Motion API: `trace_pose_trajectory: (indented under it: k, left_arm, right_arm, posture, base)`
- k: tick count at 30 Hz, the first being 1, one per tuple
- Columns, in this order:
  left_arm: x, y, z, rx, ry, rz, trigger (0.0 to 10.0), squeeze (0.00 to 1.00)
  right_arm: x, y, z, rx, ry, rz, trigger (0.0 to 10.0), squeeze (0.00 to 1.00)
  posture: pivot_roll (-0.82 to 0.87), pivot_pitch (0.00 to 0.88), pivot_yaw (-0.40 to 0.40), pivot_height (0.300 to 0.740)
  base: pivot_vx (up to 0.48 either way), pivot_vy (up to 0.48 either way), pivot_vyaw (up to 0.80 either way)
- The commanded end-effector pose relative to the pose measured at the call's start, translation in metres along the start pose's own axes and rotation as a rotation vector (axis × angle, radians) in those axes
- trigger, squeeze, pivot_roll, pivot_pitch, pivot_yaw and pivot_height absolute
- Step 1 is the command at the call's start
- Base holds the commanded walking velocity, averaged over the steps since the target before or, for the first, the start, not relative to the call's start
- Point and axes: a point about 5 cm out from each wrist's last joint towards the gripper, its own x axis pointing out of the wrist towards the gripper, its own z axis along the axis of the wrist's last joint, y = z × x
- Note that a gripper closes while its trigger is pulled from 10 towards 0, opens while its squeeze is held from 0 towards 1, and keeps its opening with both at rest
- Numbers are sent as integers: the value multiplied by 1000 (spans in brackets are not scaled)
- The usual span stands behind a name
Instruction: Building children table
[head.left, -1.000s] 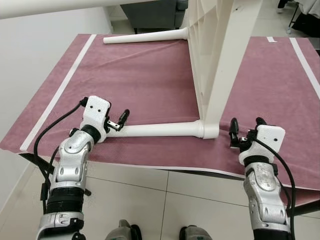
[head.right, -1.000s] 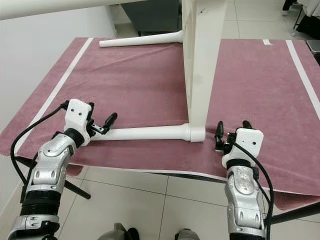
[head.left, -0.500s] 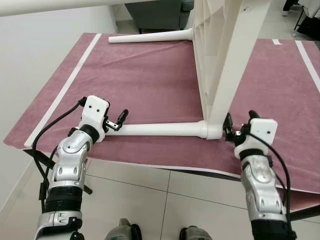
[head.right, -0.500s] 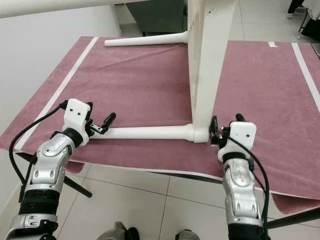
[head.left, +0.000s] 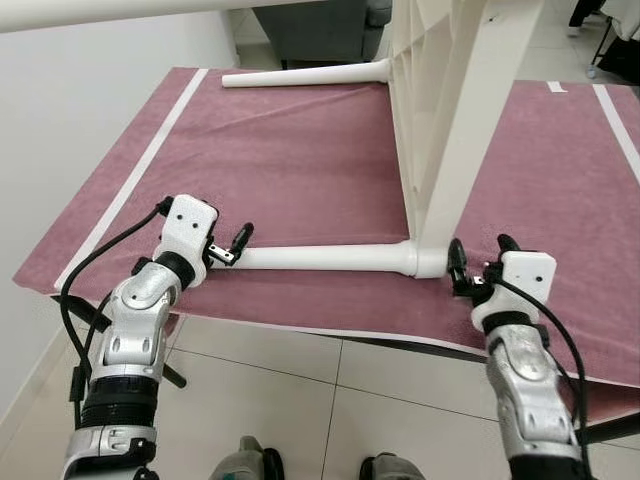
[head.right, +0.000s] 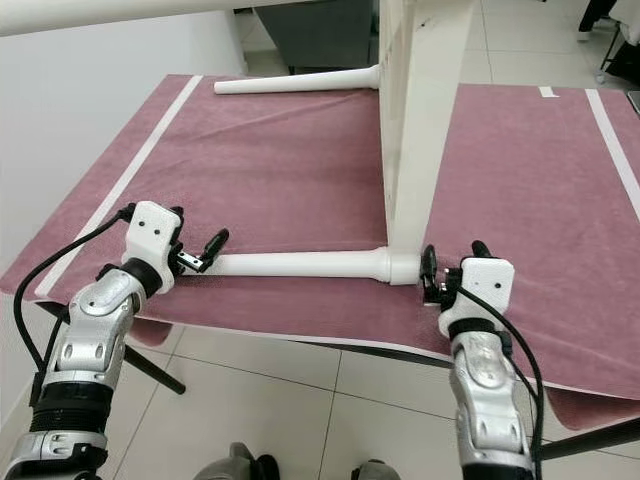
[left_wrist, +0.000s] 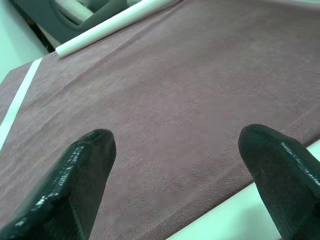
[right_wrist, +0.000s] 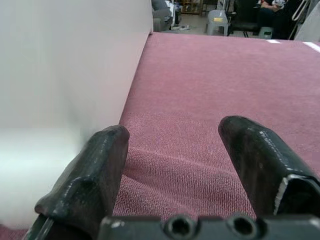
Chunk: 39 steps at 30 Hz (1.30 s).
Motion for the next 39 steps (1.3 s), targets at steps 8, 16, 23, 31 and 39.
trace_pose_trajectory:
  k: [8, 16, 23, 31, 39]
  left_arm:
    - [-6, -21, 22, 191, -82, -122, 10000, 0]
    - [-5, -30, 30, 285, -129, -162, 10000, 0]
    - [-5, -30, 27, 262, -113, -129, 10000, 0]
    - [-3, -16, 3, 39, 1, 40, 10000, 0]
    - [0, -13, -3, 4, 30, 73, 10000, 0]
  right_arm:
    - [-53, 40, 19, 88, 82, 573, 10000, 0]
    - [-59, 50, 25, 135, 84, 672, 10000, 0]
    - [-42, 26, 17, 164, 91, 416, 10000, 0]
    - [-44, -17, -6, 147, 194, 70, 10000, 0]
    - [-42, -8, -16, 109, 232, 16, 10000, 0]
  posture:
    - [-87, 106, 110, 740]
    - [-89, 100, 108, 740]
    - [-87, 99, 106, 740]
    - [-100, 101, 111, 740]
    - [-109, 103, 111, 740]
  base:
    - [0, 0, 0]
    - [0, 0, 0]
    - [0, 0, 0]
    - [0, 0, 0]
    - [0, 37, 0]
